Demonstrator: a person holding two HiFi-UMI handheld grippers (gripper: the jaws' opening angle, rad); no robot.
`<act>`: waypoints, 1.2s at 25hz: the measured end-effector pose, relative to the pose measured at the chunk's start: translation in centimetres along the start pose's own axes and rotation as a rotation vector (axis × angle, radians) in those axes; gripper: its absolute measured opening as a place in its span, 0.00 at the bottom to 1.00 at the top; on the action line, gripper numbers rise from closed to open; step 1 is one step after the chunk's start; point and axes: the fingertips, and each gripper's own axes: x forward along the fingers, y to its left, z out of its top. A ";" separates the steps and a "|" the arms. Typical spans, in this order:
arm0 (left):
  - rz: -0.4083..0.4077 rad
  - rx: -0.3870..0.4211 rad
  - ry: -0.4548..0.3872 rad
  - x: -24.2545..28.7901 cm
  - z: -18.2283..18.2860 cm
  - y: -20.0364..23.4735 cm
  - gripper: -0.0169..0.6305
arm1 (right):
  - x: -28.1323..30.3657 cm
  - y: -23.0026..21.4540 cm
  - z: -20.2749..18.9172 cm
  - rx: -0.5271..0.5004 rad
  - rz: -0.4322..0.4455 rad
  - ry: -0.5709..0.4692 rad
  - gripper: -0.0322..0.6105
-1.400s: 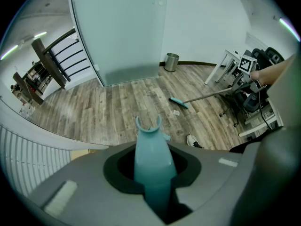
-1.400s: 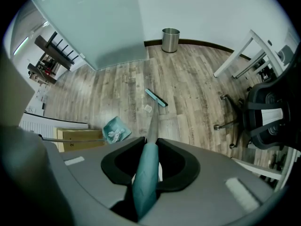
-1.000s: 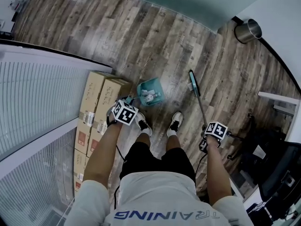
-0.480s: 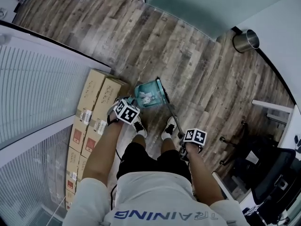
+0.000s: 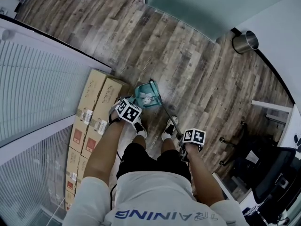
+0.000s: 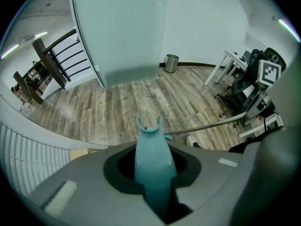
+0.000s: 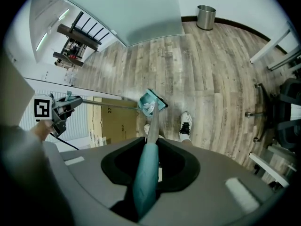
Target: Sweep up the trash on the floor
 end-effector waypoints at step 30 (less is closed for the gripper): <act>0.003 -0.170 -0.437 -10.5 6.2 -0.8 0.54 | -12.6 -6.9 4.3 0.098 0.083 -0.334 0.21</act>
